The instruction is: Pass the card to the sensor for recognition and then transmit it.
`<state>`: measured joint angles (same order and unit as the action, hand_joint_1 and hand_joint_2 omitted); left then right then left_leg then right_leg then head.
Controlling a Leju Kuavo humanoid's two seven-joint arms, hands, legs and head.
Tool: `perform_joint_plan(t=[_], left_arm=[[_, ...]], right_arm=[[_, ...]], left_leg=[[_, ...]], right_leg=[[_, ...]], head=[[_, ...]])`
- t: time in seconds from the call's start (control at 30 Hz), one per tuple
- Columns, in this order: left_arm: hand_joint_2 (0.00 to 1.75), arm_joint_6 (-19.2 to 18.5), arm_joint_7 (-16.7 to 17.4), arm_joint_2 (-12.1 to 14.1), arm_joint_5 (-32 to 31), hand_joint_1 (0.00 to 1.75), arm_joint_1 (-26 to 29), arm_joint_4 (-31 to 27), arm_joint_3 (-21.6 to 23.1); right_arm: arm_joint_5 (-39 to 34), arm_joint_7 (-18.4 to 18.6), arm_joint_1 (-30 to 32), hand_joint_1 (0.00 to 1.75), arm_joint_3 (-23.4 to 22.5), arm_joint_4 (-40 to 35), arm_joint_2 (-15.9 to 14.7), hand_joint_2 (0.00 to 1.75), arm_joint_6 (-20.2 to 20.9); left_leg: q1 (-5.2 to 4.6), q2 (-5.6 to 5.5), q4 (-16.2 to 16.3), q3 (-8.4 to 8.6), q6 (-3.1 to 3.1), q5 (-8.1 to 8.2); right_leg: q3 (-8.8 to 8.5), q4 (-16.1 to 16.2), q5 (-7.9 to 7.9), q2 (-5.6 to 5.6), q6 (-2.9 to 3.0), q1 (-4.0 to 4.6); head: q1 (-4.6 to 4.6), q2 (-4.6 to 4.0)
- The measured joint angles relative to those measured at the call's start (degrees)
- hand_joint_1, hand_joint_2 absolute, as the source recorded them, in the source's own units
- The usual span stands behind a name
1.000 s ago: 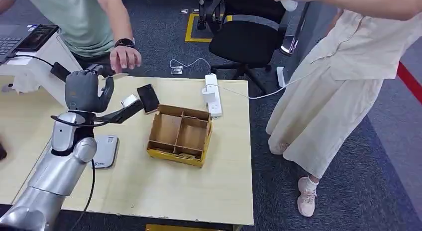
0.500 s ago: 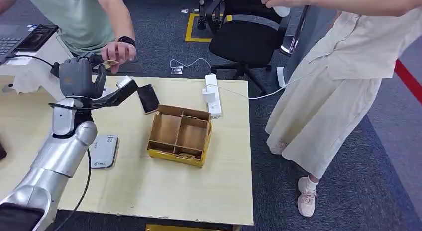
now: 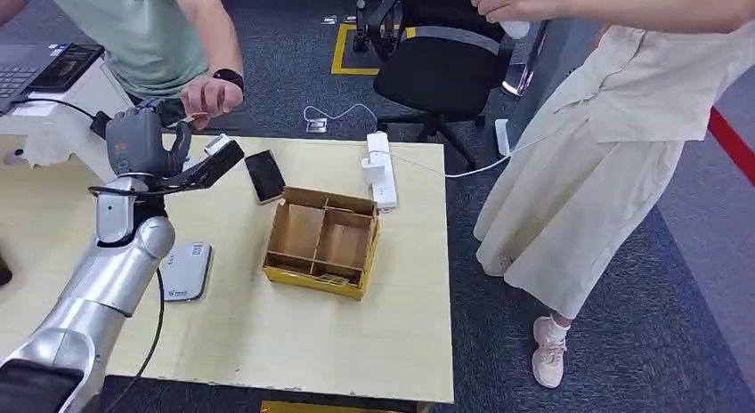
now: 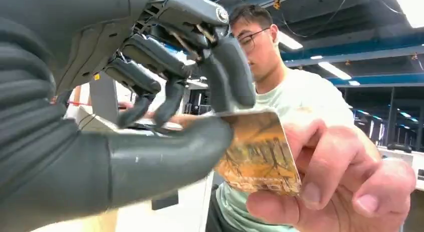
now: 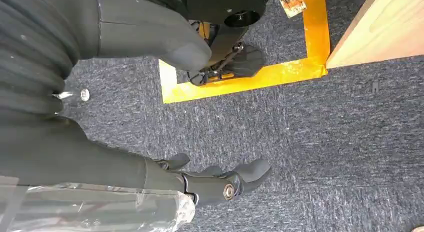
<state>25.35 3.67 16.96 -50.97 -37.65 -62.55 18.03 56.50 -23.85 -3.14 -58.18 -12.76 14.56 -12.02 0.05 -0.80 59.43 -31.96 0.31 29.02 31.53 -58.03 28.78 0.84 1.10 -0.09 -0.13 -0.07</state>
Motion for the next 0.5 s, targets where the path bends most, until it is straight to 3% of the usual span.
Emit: perform_joint_plan(t=[0.5], left_arm=[[1.75,0.98,-0.04,0.15,0.31,0.00,1.05,-0.02,-1.49]], right_arm=[[-0.11,0.04,0.01,0.00,0.09,0.00,0.00,1.75,-0.07]], left_leg=[[0.00,-0.01,0.00,0.00,0.00,0.00]], right_leg=[[-0.01,-0.01,0.00,-0.01,0.00,0.00]], head=[[0.02,0.02]])
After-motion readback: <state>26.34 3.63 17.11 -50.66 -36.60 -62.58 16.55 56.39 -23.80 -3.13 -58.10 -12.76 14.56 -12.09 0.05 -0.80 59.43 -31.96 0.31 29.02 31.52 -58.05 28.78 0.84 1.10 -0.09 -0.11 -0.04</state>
